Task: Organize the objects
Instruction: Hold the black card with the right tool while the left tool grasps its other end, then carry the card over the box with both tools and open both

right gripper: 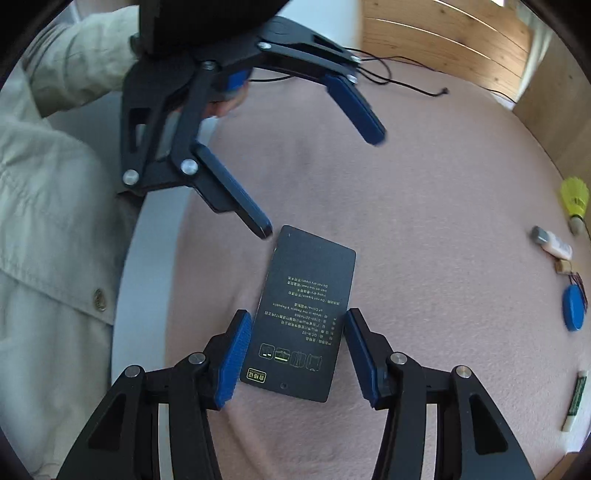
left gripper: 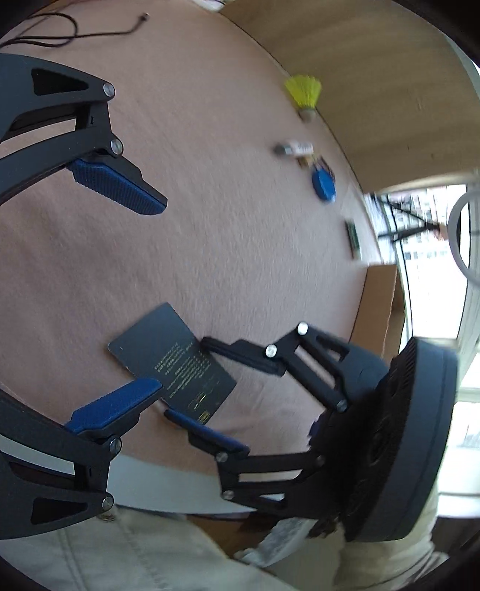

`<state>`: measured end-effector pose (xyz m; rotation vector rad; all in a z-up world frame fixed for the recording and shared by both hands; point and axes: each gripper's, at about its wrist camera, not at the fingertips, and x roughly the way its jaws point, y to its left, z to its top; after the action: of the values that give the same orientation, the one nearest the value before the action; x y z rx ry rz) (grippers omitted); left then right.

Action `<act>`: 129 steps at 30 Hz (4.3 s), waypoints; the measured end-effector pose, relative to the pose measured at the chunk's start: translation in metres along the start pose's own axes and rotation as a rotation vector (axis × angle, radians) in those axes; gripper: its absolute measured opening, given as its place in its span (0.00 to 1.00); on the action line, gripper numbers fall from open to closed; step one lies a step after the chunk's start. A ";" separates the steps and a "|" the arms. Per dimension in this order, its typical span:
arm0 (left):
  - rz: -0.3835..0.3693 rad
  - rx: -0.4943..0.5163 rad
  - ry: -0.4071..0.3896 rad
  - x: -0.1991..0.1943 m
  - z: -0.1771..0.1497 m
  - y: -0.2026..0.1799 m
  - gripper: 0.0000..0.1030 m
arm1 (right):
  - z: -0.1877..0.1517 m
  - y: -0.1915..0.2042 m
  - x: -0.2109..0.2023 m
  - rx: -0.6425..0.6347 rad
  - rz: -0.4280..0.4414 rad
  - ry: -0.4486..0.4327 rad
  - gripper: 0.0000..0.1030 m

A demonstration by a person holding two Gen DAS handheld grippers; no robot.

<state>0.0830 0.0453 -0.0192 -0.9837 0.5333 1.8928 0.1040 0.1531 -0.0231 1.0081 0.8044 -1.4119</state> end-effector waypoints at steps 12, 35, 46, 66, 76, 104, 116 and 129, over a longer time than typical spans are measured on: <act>-0.194 0.121 0.037 0.023 0.007 -0.014 0.72 | -0.017 0.010 -0.004 -0.099 -0.011 -0.008 0.50; -0.215 0.236 0.055 0.024 0.008 -0.021 0.51 | -0.010 0.003 -0.005 -0.041 -0.032 0.043 0.44; -0.188 0.280 0.083 0.030 0.008 -0.030 0.75 | -0.009 -0.007 -0.014 0.009 0.013 -0.001 0.43; -0.126 0.283 0.089 0.003 0.037 -0.028 0.53 | -0.015 0.012 -0.045 -0.112 -0.072 0.008 0.44; -0.017 0.380 0.086 0.009 0.126 -0.048 0.53 | -0.055 -0.007 -0.110 -0.151 -0.205 -0.031 0.44; 0.036 0.526 0.139 0.163 0.343 -0.153 0.58 | -0.254 -0.056 -0.202 -0.063 -0.376 -0.108 0.44; 0.235 0.362 0.087 0.137 0.306 -0.133 0.86 | -0.262 -0.065 -0.208 0.057 -0.481 -0.083 0.54; 0.319 0.135 -0.010 0.044 0.183 -0.052 0.88 | -0.156 -0.093 -0.187 0.210 -0.585 -0.053 0.68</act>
<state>0.0407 0.2212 0.0549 -0.8373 0.8417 2.1076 0.0242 0.3791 0.0790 0.9233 0.9726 -2.0480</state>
